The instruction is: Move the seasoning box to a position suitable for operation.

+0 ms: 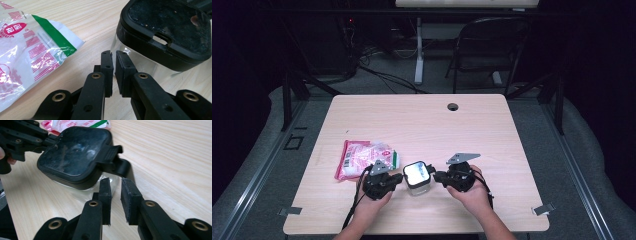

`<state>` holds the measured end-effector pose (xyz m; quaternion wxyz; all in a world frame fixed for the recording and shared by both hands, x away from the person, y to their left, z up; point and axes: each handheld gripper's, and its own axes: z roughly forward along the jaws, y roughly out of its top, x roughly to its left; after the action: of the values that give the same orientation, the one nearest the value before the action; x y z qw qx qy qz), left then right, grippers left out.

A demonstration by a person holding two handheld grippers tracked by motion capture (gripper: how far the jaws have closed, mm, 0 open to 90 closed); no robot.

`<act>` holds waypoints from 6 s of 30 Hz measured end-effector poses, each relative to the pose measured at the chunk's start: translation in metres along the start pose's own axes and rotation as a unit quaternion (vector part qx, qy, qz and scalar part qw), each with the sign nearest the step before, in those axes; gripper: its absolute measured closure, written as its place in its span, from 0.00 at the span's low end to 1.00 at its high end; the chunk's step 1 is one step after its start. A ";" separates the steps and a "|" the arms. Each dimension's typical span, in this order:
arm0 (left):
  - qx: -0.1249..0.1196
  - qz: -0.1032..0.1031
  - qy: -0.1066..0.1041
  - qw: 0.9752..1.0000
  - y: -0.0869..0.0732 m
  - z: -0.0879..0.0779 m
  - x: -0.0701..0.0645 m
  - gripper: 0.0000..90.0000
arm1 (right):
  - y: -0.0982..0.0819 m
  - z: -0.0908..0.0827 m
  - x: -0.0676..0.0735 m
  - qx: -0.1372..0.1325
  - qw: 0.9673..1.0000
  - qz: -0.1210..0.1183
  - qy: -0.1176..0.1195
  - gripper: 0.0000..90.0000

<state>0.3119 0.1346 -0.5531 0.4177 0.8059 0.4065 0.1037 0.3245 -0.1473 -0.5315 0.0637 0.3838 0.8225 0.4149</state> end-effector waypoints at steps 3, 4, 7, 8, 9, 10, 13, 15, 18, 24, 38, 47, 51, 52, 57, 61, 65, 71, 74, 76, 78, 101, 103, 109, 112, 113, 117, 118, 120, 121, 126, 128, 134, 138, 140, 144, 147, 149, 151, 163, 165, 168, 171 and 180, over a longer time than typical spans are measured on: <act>0.000 0.006 0.000 1.000 -0.001 -0.002 0.000 0.92 | 0.001 -0.003 -0.005 0.000 1.000 -0.001 -0.004 0.79; 0.000 0.006 0.000 1.000 -0.001 -0.002 -0.001 0.92 | 0.002 -0.003 -0.006 0.003 1.000 -0.004 -0.004 0.76; -0.005 0.004 0.001 1.000 -0.002 -0.004 -0.002 0.89 | 0.002 0.004 -0.009 0.022 0.999 -0.018 -0.014 0.69; -0.004 0.005 -0.001 1.000 -0.003 -0.005 -0.002 0.89 | 0.001 0.007 -0.010 0.027 0.999 -0.018 -0.016 0.67; -0.004 0.005 -0.002 1.000 -0.003 -0.006 -0.002 0.88 | 0.001 0.011 -0.011 0.029 0.999 -0.020 -0.018 0.65; -0.006 0.003 -0.004 1.000 -0.004 -0.006 -0.004 0.87 | 0.001 0.018 -0.013 0.024 0.999 -0.021 -0.019 0.65; -0.006 0.004 -0.005 1.000 -0.005 -0.006 -0.005 0.86 | 0.001 0.023 -0.015 0.023 0.999 -0.017 -0.015 0.65; -0.005 0.006 -0.005 1.000 -0.005 -0.007 -0.006 0.86 | 0.001 0.027 -0.014 0.025 0.999 -0.022 -0.017 0.67; -0.005 0.005 -0.005 1.000 -0.005 -0.007 -0.007 0.86 | 0.003 0.029 -0.011 0.030 0.999 -0.029 -0.008 0.72; -0.004 0.003 -0.008 1.000 -0.003 -0.006 -0.006 0.87 | 0.003 0.024 -0.011 0.034 0.999 -0.026 -0.010 0.77; 0.012 0.012 -0.038 0.999 0.008 0.005 -0.013 0.87 | -0.011 -0.004 -0.016 0.053 0.998 -0.007 0.013 0.79; -0.001 0.005 -0.043 0.999 0.018 -0.001 -0.009 0.77 | -0.006 -0.023 -0.018 0.075 0.997 -0.007 0.012 0.72; -0.018 -0.010 -0.046 0.999 0.024 -0.011 -0.002 0.74 | 0.000 -0.038 -0.020 0.058 0.998 0.003 0.000 0.73; -0.021 -0.009 -0.046 0.999 0.026 -0.012 -0.001 0.74 | 0.001 -0.041 -0.020 0.052 0.999 0.008 -0.003 0.74; -0.025 -0.001 -0.046 0.999 0.031 -0.019 0.000 0.72 | 0.007 -0.042 -0.014 0.037 0.998 0.047 -0.018 0.76; -0.022 0.021 -0.039 0.999 0.032 -0.021 -0.003 0.74 | 0.011 -0.036 -0.004 0.027 0.998 0.056 -0.026 0.79; -0.014 0.039 -0.038 0.998 0.032 -0.021 -0.006 0.76 | 0.014 -0.034 0.004 0.003 0.998 0.058 -0.032 0.86; -0.007 0.054 -0.050 0.997 0.031 -0.020 -0.010 0.80 | 0.017 -0.032 0.008 -0.007 0.997 0.067 -0.030 0.89; 0.000 0.055 -0.056 0.997 0.030 -0.019 -0.012 0.83 | 0.017 -0.029 0.006 -0.002 0.997 0.075 -0.026 0.90; 0.008 0.054 -0.066 0.996 0.028 -0.018 -0.013 0.85 | 0.018 -0.029 0.004 -0.001 0.997 0.081 -0.019 0.91; 0.011 0.056 -0.066 0.996 0.028 -0.018 -0.014 0.86 | 0.018 -0.028 0.002 -0.006 0.996 0.086 -0.015 0.92; 0.042 0.083 -0.088 0.992 0.021 -0.014 -0.024 0.98 | 0.020 -0.025 -0.001 -0.007 0.996 0.091 -0.005 0.94; 0.038 0.078 -0.092 0.992 0.022 -0.015 -0.023 0.98 | 0.020 -0.025 -0.001 -0.006 0.996 0.090 -0.005 0.94; 0.025 0.070 -0.102 0.992 0.025 -0.018 -0.024 0.96 | 0.018 -0.026 -0.001 -0.011 0.996 0.093 -0.005 0.94; 0.020 0.075 -0.104 0.992 0.027 -0.019 -0.027 0.94 | 0.017 -0.025 -0.001 -0.014 0.995 0.096 -0.005 0.94; 0.018 0.077 -0.104 0.991 0.028 -0.019 -0.028 0.94 | 0.017 -0.025 -0.001 -0.015 0.995 0.097 -0.004 0.94; 0.014 0.083 -0.102 0.991 0.030 -0.021 -0.031 0.93 | 0.017 -0.025 -0.001 -0.015 0.996 0.087 -0.015 0.89; 0.013 0.084 -0.101 0.991 0.031 -0.021 -0.031 0.92 | 0.017 -0.025 0.000 -0.013 0.996 0.086 -0.013 0.87; 0.012 0.084 -0.101 0.991 0.032 -0.021 -0.031 0.87 | 0.016 -0.025 0.004 -0.012 0.997 0.072 -0.008 0.82; 0.011 0.082 -0.101 0.991 0.032 -0.020 -0.031 0.87 | 0.016 -0.025 0.004 -0.012 0.997 0.072 -0.008 0.82; 0.006 0.081 -0.105 0.991 0.036 -0.019 -0.032 0.81 | 0.015 -0.029 0.012 -0.015 0.999 0.038 -0.001 0.71; 0.003 0.082 -0.105 0.991 0.038 -0.019 -0.033 0.78 | 0.015 -0.030 0.016 -0.023 0.999 0.025 0.005 0.62; -0.007 0.085 -0.100 0.991 0.044 -0.018 -0.036 0.68 | 0.013 -0.034 0.029 -0.032 0.999 -0.020 0.022 0.51; -0.010 0.086 -0.096 0.992 0.047 -0.016 -0.038 0.64 | 0.012 -0.038 0.035 -0.036 0.999 -0.033 0.020 0.50; -0.013 0.086 -0.096 0.992 0.049 -0.015 -0.039 0.63 | 0.011 -0.038 0.038 -0.039 0.998 -0.039 0.015 0.50; -0.016 0.088 -0.095 0.991 0.050 -0.016 -0.040 0.61 | 0.010 -0.037 0.042 -0.039 0.998 -0.051 0.005 0.49; -0.020 0.086 -0.095 0.992 0.051 -0.015 -0.041 0.59 | 0.008 -0.034 0.043 -0.041 0.997 -0.060 -0.015 0.49; -0.022 0.087 -0.096 0.991 0.052 -0.015 -0.041 0.58 | 0.007 -0.032 0.044 -0.044 0.997 -0.056 -0.018 0.49; -0.026 0.084 -0.100 0.991 0.052 -0.016 -0.042 0.58 | 0.007 -0.030 0.045 -0.048 0.997 -0.057 -0.026 0.49; -0.032 0.094 -0.078 0.992 0.054 -0.014 -0.041 0.54 | 0.005 -0.029 0.050 -0.065 0.995 -0.059 -0.054 0.53; -0.027 0.090 -0.070 0.993 0.053 -0.011 -0.039 0.54 | 0.005 -0.030 0.051 -0.067 0.994 -0.059 -0.057 0.53; -0.017 0.081 -0.060 0.995 0.051 -0.007 -0.035 0.55 | 0.004 -0.032 0.050 -0.073 0.994 -0.058 -0.059 0.54; -0.015 0.079 -0.045 0.996 0.051 -0.003 -0.032 0.55 | 0.004 -0.033 0.050 -0.074 0.994 -0.057 -0.060 0.54; 0.008 0.074 -0.032 0.997 0.047 0.010 -0.027 0.55 | 0.001 -0.038 0.047 -0.081 0.993 -0.049 -0.063 0.55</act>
<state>0.3263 0.0935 -0.5187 0.4150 0.8401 0.3332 0.1045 0.2762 -0.1387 -0.4962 0.1669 0.3618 0.7983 0.4517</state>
